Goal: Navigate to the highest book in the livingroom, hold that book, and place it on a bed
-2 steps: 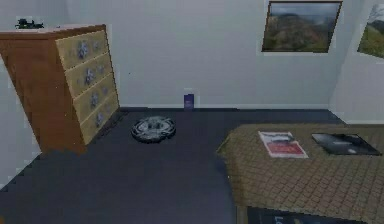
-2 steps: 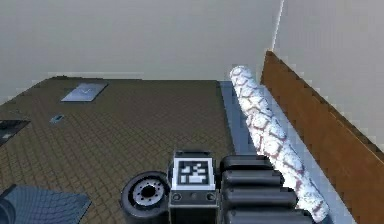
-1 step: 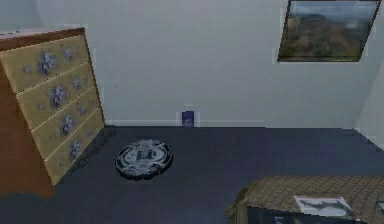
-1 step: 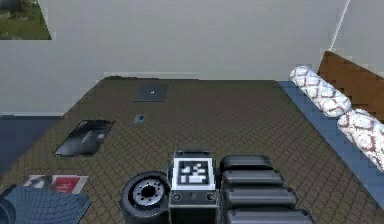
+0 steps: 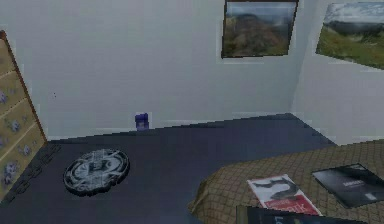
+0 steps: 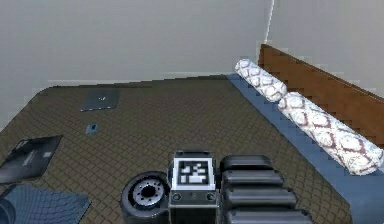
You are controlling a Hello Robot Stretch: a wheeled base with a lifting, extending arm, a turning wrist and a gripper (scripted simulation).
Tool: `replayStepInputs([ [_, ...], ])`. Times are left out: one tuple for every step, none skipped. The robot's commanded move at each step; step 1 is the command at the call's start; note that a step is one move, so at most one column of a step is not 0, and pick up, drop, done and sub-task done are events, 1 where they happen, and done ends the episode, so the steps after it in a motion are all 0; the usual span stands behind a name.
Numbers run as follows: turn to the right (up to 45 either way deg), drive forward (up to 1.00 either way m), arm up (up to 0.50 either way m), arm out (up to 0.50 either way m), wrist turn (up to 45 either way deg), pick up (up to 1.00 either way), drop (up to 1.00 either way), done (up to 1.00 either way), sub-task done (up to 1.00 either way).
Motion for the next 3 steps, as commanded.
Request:
replayStepInputs([
  [3.0, 0.00, 0.00, 0.00, 0.0, 0.00, 0.00, 0.00, 0.00],
  [0.0, 0.00, 0.00, 0.48, 0.0, 0.00, 0.00, 0.00, 0.00],
  [0.0, 0.00, 0.00, 0.00, 45.0, 0.00, 0.00, 0.00, 0.00],
])
